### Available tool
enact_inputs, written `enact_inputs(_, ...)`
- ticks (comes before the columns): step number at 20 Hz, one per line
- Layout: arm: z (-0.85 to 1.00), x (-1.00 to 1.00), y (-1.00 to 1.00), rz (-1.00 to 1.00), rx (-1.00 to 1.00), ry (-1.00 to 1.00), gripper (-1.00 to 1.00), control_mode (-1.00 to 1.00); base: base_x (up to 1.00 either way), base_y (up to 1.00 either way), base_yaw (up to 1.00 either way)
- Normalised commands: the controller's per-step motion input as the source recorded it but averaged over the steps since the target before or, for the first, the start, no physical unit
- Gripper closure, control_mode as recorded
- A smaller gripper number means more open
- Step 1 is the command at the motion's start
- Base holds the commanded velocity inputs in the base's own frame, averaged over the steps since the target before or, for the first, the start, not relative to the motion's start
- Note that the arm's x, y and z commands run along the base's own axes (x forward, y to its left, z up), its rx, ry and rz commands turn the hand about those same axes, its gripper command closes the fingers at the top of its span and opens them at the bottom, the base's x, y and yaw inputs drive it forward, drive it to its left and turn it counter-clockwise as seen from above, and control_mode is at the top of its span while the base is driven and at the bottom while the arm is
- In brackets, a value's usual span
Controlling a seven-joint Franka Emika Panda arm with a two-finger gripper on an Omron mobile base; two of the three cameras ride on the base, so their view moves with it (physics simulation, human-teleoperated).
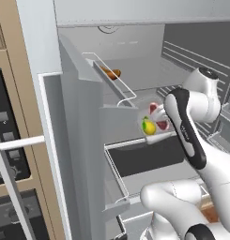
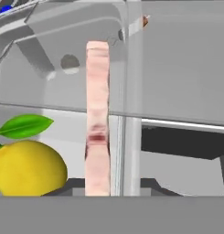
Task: Place the tupperware on the second highest shelf of the fridge. Make space for the tupperware among the existing items by rearranging them on the shelves if needed. Close the fridge door when finished.
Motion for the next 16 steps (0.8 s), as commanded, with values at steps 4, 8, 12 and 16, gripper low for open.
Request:
enact_inputs(4, -0.31, 0.00, 0.00, -0.17, -0.02, 0.04, 1.00, -1.00, 0.00, 0.00, 0.00)
enact_inputs(8, -0.42, 0.00, -0.05, -0.21, 0.00, 0.11, 1.00, -1.00, 0.00, 0.00, 0.00)
enact_inputs(12, -0.65, -0.02, 0.00, -0.45, 0.02, -0.03, 1.00, -1.00, 0.00, 0.00, 0.00)
enact_inputs(16, -0.57, -0.02, 0.00, -0.76, 0.17, -0.21, 1.00, -1.00, 0.00, 0.00, 0.00)
